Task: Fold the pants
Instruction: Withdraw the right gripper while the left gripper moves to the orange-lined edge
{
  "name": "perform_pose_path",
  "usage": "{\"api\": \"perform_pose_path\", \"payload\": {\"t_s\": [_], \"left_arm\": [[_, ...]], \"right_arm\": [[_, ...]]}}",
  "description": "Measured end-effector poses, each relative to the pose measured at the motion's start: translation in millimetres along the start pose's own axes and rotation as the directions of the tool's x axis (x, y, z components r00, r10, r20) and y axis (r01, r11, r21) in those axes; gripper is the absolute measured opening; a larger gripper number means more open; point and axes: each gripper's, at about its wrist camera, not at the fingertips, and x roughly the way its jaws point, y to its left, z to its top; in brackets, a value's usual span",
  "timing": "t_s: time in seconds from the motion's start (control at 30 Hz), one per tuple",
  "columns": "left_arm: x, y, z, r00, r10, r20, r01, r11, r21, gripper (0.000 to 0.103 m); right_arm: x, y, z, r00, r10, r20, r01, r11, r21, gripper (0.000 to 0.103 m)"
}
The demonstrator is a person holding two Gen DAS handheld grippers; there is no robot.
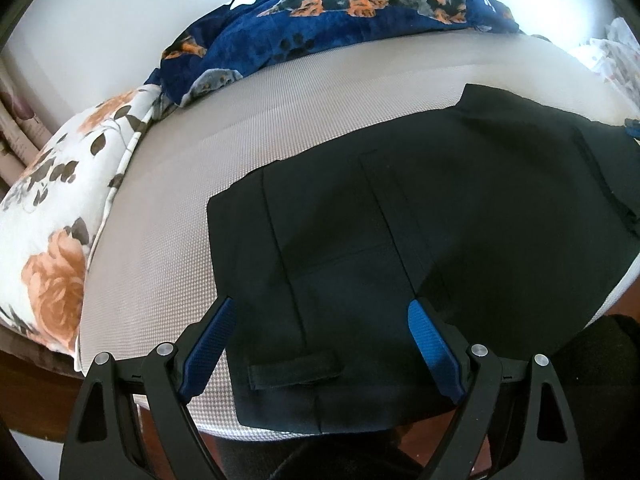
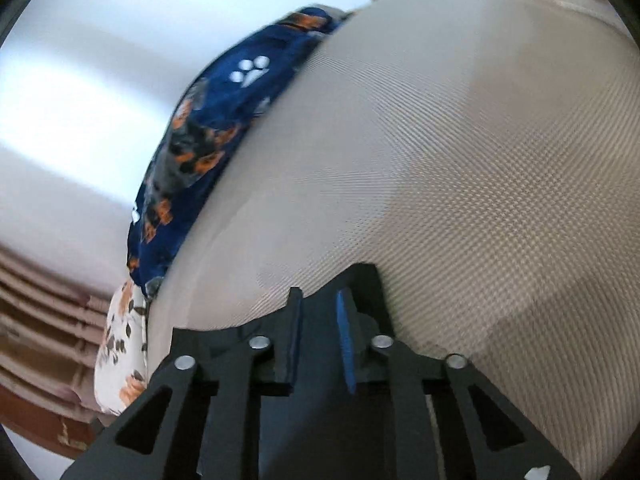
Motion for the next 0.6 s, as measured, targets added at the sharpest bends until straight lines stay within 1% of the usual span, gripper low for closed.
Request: {"api": "perform_pose_path", "payload": {"t_s": [0.03, 0.1, 0.2, 0.23, 0.27, 0.3, 0.37, 0.47, 0.5, 0.6], "left_arm": [[-0.4, -0.1, 0.3, 1.000, -0.001, -0.002, 0.001, 1.000, -0.001, 0.088], [-0.3, -0.8, 0.3, 1.000, 0.000, -0.004, 0.000, 1.000, 0.000, 0.088], [-1.6, -1.3, 1.1, 1.000, -0.002, -0.001, 0.002, 1.000, -0.002, 0.088], [-0.9, -1.7, 1.1, 1.000, 0.001, -0.003, -0.001, 1.000, 0.000, 0.088], [-0.9, -1.7, 1.4, 1.000, 0.002, -0.002, -0.002, 1.000, 0.001, 0.088], [-2.5, -1.3, 1.7, 1.000, 0.005, 0.002, -0.005, 1.000, 0.001, 0.088], [-5.3, -0.1, 2.8, 1.000, 0.006, 0.017, -0.006, 1.000, -0.005, 0.088], [-8.3, 4.3, 4.5, 0.999, -0.002, 0.032, 0.003, 1.000, -0.030, 0.088], [-8.3, 5.9, 4.6, 0.999, -0.008, 0.032, 0.009, 0.999, -0.040, 0.088], [-5.4, 11.1, 4.2, 1.000, -0.022, 0.019, 0.024, 0.998, -0.064, 0.088]], "right_arm": [[2.9, -3.5, 1.5, 1.000, -0.019, -0.014, 0.019, 1.000, 0.012, 0.000], [5.9, -6.4, 2.1, 1.000, -0.012, -0.022, 0.013, 0.999, 0.042, 0.000], [4.8, -1.9, 2.1, 0.999, -0.033, -0.030, 0.033, 0.999, 0.019, 0.000], [2.4, -1.0, 1.4, 1.000, -0.022, -0.022, 0.022, 0.999, 0.023, 0.000], [-1.5, -0.9, 0.3, 1.000, 0.012, -0.006, -0.012, 0.999, 0.036, 0.002], [-9.4, -2.1, -3.4, 0.998, 0.059, 0.017, -0.060, 0.997, 0.050, 0.011], [-27.1, -5.4, -15.0, 0.989, 0.133, 0.059, -0.136, 0.990, 0.043, 0.011], [-47.5, -13.2, -44.1, 0.974, 0.217, 0.068, -0.219, 0.976, 0.017, 0.011], [-53.5, -17.2, -55.4, 0.969, 0.237, 0.071, -0.238, 0.971, 0.010, 0.011], [-62.4, -27.6, -80.9, 0.966, 0.248, 0.072, -0.249, 0.969, -0.001, 0.011]]}}
